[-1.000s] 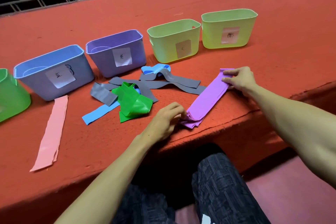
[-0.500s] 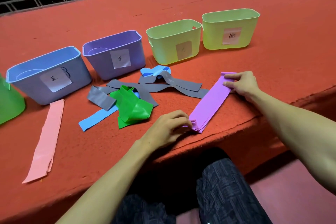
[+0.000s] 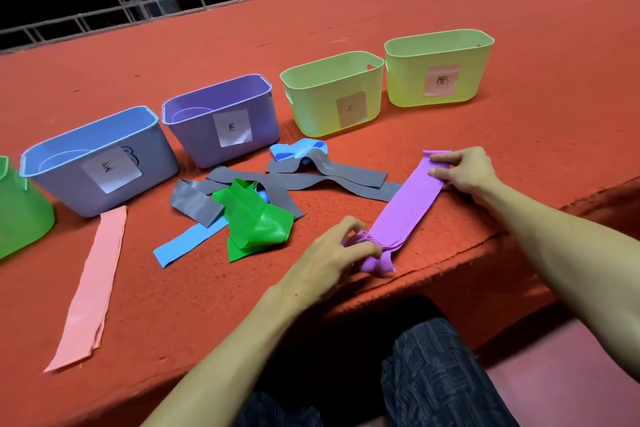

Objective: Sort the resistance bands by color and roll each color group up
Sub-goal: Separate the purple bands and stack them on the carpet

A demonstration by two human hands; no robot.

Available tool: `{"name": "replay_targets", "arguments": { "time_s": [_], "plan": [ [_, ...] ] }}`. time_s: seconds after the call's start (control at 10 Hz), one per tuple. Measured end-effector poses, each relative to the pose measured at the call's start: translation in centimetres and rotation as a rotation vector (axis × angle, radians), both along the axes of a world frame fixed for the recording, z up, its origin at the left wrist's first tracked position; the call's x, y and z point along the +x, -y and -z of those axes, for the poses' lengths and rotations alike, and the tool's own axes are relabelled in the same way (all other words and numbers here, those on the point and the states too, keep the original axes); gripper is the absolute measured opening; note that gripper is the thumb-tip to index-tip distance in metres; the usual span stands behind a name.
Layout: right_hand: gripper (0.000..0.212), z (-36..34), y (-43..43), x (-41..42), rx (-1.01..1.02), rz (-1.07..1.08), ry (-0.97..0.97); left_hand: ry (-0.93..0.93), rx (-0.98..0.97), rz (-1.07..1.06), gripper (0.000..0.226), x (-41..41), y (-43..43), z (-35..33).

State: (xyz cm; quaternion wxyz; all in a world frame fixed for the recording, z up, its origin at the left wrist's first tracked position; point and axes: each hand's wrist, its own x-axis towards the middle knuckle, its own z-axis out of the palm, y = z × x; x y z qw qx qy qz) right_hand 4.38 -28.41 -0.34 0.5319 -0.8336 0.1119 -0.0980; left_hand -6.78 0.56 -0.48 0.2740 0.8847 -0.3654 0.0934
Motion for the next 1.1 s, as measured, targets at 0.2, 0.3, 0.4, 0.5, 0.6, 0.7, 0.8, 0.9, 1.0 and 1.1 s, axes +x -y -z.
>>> {"name": "replay_targets", "arguments": {
  "time_s": [0.2,0.3,0.4,0.5,0.6,0.7,0.8,0.9,1.0,1.1],
  "plan": [
    [0.034,0.3,0.0,0.2,-0.001,-0.001,-0.011,0.250,0.198,0.068,0.033,0.3,0.1,0.7],
    [0.035,0.4,0.1,0.4,-0.003,0.005,-0.021,0.220,0.143,0.111,0.044,0.1,0.5,0.3],
    [0.035,0.3,0.0,0.3,0.004,0.007,-0.015,0.112,0.192,0.182,0.027,-0.2,0.9,-0.6],
    [0.035,0.2,-0.1,0.4,0.019,0.018,-0.021,0.200,0.315,0.213,0.035,0.1,1.0,-1.4],
    [0.035,0.3,-0.1,0.5,0.033,0.029,-0.033,0.123,0.358,0.221,0.037,0.3,0.9,-1.1],
    [0.036,0.3,0.0,0.6,0.045,0.044,-0.022,0.227,0.505,0.274,0.033,0.0,0.3,-0.9],
    [0.036,0.2,0.0,0.8,0.045,0.044,-0.020,0.289,0.457,0.203,0.021,-0.4,0.9,-0.9],
    [0.036,0.4,0.0,0.8,0.049,0.061,-0.002,0.399,0.417,0.100,0.026,0.2,1.0,-0.3],
    [0.037,0.0,0.1,1.0,-0.005,0.103,0.000,0.380,0.327,0.099,0.026,0.7,0.3,-0.3],
    [0.038,-0.2,-0.4,1.0,-0.028,0.127,0.046,0.443,0.275,0.069,0.033,1.2,-0.5,-0.3]
  ]
}}
